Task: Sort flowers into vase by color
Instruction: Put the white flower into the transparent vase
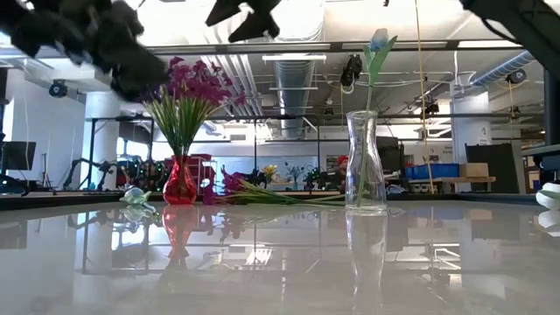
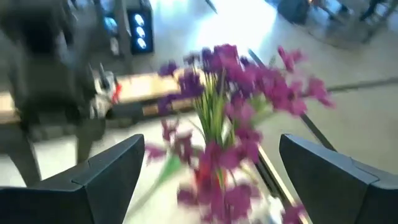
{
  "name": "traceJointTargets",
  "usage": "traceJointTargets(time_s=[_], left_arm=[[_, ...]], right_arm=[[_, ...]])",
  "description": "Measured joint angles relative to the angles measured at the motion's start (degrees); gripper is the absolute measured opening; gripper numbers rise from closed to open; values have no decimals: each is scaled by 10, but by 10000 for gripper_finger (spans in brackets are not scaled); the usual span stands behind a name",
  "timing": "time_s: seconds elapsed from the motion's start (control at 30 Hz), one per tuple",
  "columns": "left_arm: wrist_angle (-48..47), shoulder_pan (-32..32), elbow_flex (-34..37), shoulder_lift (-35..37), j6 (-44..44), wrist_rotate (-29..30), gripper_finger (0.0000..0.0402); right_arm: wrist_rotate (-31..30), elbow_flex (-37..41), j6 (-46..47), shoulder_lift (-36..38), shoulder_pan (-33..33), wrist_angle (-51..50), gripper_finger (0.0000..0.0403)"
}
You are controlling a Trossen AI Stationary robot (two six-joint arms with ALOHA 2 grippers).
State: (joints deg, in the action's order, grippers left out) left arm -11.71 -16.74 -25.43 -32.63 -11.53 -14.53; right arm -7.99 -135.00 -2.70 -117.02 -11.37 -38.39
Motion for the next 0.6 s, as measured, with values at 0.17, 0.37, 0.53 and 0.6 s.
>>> traceJointTargets(time_s=[0.17, 0.37, 0.53, 0.6], left_arm=[[-30, 23, -57, 1, 36, 1, 123], [-34, 45, -68, 4, 56, 4, 123], [-34, 51, -57, 11, 54, 5, 123], [-31, 51, -57, 12, 54, 10, 123]], right_arm=[[-69, 1, 14, 13, 47, -81, 366], [-70, 41, 54, 3, 98, -103, 366], [-71, 141, 91, 0, 120, -38, 366], [-71, 193, 97, 0, 129, 20, 366]])
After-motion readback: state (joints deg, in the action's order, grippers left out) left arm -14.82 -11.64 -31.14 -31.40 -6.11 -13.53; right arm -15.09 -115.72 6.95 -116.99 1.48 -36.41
